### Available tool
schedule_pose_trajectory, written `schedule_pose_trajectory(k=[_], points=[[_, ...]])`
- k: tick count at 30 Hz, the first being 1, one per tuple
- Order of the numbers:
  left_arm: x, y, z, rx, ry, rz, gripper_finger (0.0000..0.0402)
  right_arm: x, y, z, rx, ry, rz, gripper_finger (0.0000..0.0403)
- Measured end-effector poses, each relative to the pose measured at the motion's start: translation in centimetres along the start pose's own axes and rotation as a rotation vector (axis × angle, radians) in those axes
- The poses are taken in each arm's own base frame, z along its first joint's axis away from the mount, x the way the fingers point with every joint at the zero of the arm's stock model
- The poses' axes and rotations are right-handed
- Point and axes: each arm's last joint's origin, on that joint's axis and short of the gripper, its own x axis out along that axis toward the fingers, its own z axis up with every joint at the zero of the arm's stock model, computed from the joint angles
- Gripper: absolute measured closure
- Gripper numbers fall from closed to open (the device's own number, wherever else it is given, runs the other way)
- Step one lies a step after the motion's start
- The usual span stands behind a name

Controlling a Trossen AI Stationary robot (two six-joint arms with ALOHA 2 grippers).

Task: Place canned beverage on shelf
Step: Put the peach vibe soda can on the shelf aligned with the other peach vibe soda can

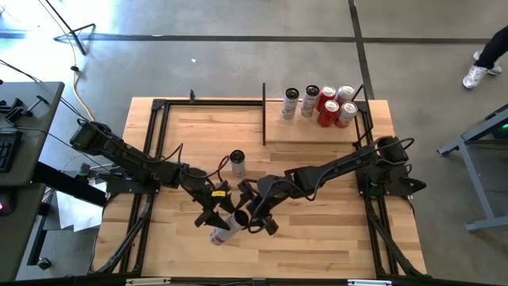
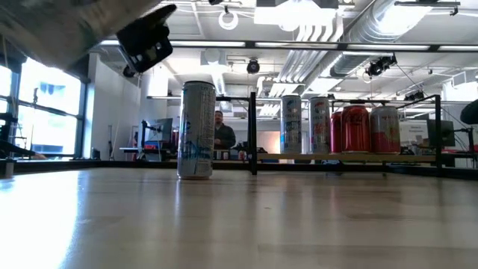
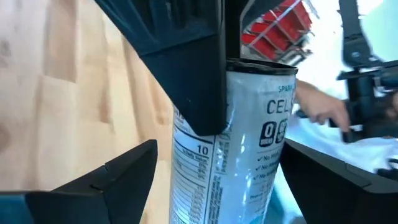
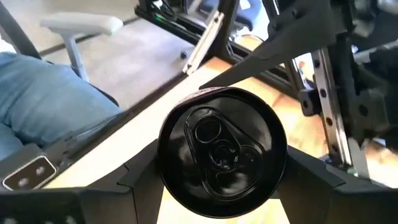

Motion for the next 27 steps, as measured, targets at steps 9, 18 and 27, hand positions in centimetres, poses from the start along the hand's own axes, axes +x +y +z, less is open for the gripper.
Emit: schedule_pose_trajectory(k=[9,18,27], points=[[-1.3,-0.4,0.3,0.158,-0.043,0.141,0.0078,-3.1,0.6,1.0,0.118,0.119,-0.035,0.0166],[-2.8,-2.2,-0.7,0.347,-0.151,0.34,0.0102,-8.0,1.8,2.1,0.209,0.294,-0.175,0.0166],[-3.6,-1.6,-4.3,0.356,-0.325,0.452,0.0183,-15.7,0.2,0.6,0.447,0.58,-0.417,0.0166]])
